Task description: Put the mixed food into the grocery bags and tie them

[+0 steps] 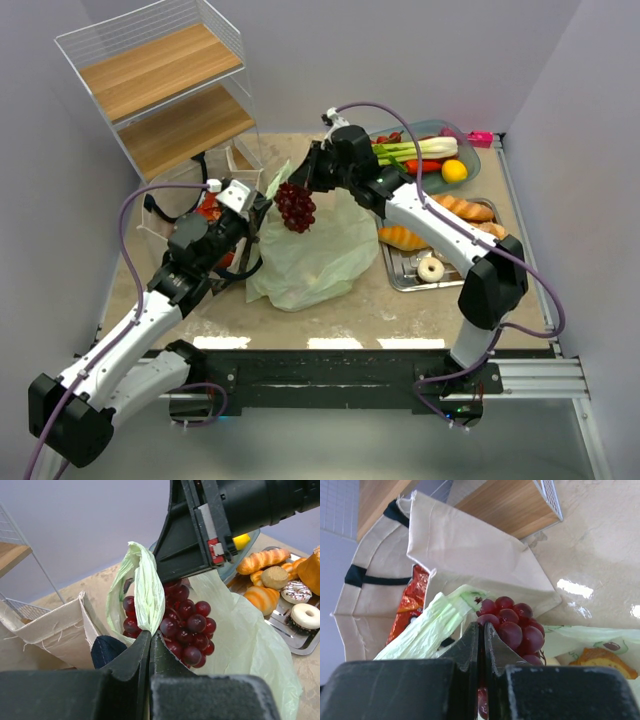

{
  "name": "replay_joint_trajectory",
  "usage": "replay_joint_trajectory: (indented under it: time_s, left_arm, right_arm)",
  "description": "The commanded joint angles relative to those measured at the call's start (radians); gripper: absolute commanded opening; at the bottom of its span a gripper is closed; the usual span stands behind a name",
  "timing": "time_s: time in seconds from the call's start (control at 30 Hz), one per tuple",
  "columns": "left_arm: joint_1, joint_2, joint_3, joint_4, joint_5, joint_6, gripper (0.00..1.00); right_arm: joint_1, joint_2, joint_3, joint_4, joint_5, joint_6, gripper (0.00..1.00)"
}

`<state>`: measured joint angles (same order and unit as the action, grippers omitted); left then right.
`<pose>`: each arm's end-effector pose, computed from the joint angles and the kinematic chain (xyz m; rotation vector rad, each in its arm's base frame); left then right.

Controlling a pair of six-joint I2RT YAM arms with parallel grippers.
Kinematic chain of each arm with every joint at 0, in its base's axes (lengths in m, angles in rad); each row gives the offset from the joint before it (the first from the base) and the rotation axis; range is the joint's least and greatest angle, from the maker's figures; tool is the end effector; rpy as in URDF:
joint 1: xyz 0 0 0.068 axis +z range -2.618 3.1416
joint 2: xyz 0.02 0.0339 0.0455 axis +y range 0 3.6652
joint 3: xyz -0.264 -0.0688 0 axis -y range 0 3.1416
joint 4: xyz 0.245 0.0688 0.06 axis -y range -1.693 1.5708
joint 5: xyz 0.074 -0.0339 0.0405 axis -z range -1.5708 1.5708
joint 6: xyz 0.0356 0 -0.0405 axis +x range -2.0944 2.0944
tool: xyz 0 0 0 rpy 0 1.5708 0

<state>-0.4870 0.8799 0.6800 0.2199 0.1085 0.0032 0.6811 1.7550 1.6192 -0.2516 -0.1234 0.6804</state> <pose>0.1866 -0.1032 0.3293 0.4645 1.4993 -0.4656 0.3239 0.2681 0.3580 -0.0877 2.0953 0.9868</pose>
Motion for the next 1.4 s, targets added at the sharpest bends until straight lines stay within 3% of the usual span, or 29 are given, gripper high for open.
replay_joint_trajectory:
  time_s: [0.0, 0.53, 0.7, 1.03, 1.37]
  left_arm:
    - [-0.005, -0.024, 0.003, 0.042, 0.007, 0.006, 0.00]
    - [-0.007, -0.032, 0.003, 0.038, -0.004, 0.012, 0.00]
    - [-0.005, -0.036, 0.003, 0.038, -0.029, 0.014, 0.00]
    - [-0.005, -0.019, 0.009, 0.033, -0.055, 0.004, 0.00]
    - [-0.005, -0.030, 0.010, 0.030, -0.070, 0.003, 0.00]
  right_arm:
    - [-0.015, 0.020, 0.087, 0.101, 0.042, 0.048, 0.00]
    - [-0.032, 0.106, 0.137, 0.123, 0.005, 0.057, 0.00]
    - [-0.012, 0.000, -0.027, 0.118, -0.022, 0.064, 0.00]
    - [0.098, -0.259, -0.307, 0.063, 0.090, 0.123, 0.00]
    - [0.202, -0.272, -0.398, 0.015, 0.126, 0.172, 0.00]
